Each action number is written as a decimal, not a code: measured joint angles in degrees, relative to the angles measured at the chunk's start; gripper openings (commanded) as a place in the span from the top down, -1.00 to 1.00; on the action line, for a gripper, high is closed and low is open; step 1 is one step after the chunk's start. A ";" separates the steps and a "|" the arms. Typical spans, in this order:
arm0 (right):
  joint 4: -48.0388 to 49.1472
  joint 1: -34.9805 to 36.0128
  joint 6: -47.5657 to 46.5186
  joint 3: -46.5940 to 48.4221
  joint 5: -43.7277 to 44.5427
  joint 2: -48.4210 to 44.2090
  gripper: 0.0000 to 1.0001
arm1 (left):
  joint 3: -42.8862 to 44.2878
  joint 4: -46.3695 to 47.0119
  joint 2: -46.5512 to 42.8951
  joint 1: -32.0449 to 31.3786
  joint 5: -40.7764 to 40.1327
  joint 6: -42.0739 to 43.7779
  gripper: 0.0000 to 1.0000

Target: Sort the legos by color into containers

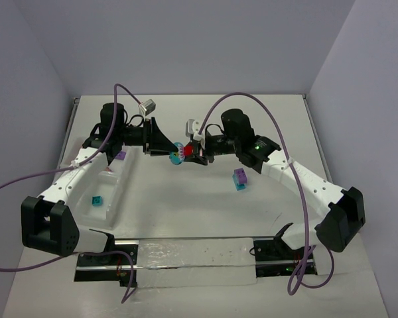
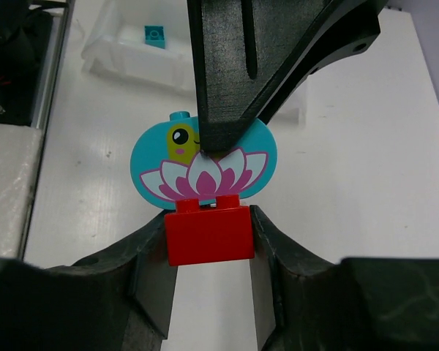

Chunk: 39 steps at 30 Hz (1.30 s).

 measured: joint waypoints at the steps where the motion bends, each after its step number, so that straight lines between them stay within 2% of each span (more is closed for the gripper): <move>1: 0.13 0.00 -0.02 -0.02 0.24 0.00 0.76 | 0.00 -0.26 0.00 0.16 0.03 -0.12 1.00; 2: 0.13 0.00 0.11 -0.02 0.33 0.00 1.00 | 0.03 -0.28 0.00 0.21 0.00 -0.08 1.00; 12: 5.93 -0.01 2.87 -4.18 1.44 -1.21 1.00 | 1.62 -4.60 -0.18 2.18 -1.39 1.51 1.00; 17: 6.71 -0.09 5.89 -11.96 2.17 -6.21 1.00 | 1.81 -8.39 -1.64 10.17 -3.51 2.66 1.00; 23: 8.64 -0.08 11.32 -19.97 3.93 -13.25 1.00 | 3.82 -20.14 -3.88 18.43 -11.35 7.60 1.00; 27: 9.29 -0.07 15.79 -22.18 7.00 -17.10 1.00 | 5.00 -30.05 -7.62 25.84 -25.34 9.10 1.00; 32: 9.95 -0.07 21.87 -21.15 11.62 -19.52 1.00 | 3.67 -39.83 -18.40 28.27 -46.89 7.60 1.00; 35: 6.14 -0.07 25.76 -15.72 12.97 -16.62 1.00 | 2.92 -45.46 -23.25 28.63 -57.11 6.07 1.00; 39: 2.17 0.21 30.53 -8.14 15.42 -11.05 1.00 | 0.77 -51.26 -25.43 28.63 -65.95 4.26 0.99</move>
